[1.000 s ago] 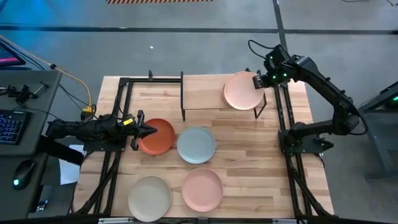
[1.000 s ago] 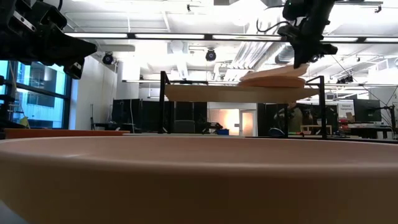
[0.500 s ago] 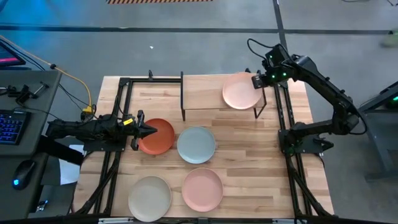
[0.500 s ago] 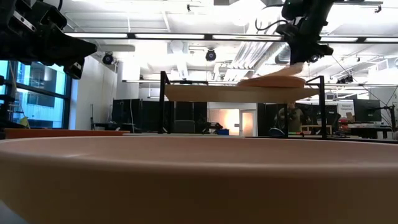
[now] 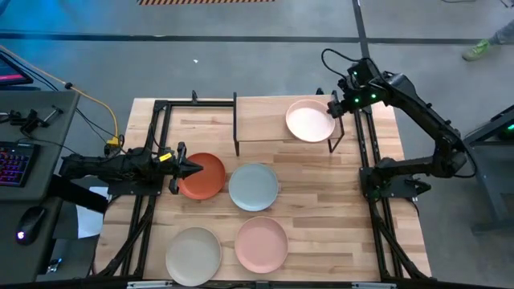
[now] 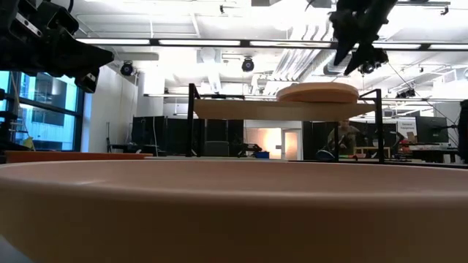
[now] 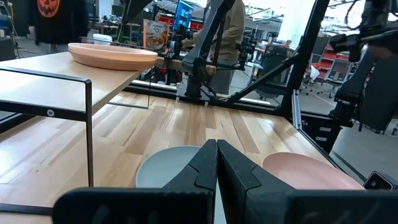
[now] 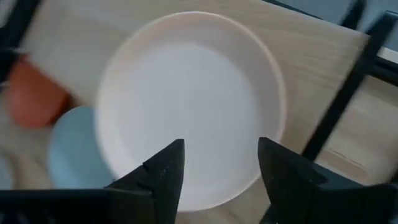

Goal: Place and stack plates onto a shelf
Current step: Put the orange plate on the shelf

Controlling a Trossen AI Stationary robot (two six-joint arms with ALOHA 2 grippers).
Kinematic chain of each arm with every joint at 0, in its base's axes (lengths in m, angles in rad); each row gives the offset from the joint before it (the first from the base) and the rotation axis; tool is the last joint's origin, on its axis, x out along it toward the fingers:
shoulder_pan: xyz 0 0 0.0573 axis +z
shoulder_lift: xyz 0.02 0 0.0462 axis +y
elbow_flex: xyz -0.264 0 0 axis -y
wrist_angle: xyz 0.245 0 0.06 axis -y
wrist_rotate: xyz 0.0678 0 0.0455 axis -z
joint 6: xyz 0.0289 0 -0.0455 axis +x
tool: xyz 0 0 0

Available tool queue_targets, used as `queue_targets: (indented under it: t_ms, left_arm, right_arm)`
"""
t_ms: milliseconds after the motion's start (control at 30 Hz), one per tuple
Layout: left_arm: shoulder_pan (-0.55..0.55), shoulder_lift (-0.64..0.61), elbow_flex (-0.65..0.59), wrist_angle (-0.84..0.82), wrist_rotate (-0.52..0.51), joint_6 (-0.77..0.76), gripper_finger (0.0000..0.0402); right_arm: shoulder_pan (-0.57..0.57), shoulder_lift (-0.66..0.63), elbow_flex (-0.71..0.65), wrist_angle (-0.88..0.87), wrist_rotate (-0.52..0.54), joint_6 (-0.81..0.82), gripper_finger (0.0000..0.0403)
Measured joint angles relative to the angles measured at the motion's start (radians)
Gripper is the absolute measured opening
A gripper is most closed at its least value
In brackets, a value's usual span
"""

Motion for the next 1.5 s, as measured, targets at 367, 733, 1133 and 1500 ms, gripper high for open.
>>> queue_targets:
  t_ms: [367, 733, 1133, 1500]
  left_arm:
    - [0.0, 0.0, 0.0, 0.0, 0.0, 0.0, 0.0001]
    - [0.0, 0.0, 0.0, 0.0, 0.0, 0.0, 0.0001]
    - [0.0, 0.0, 0.0, 0.0, 0.0, 0.0, 0.0001]
    - [0.0, 0.0, 0.0, 0.001, 0.0, 0.0, 0.0001]
  right_arm:
    - [0.463, 0.014, 0.0, 0.272, 0.225, 0.167, 0.002]
    - [0.56, 0.195, -0.001, 0.454, 0.504, 0.146, 0.0003]
    - [0.609, -0.023, -0.452, 1.032, 0.605, 0.179, 0.0]
    - [0.69, 0.057, -0.497, 1.11, 0.71, 0.183, 0.0]
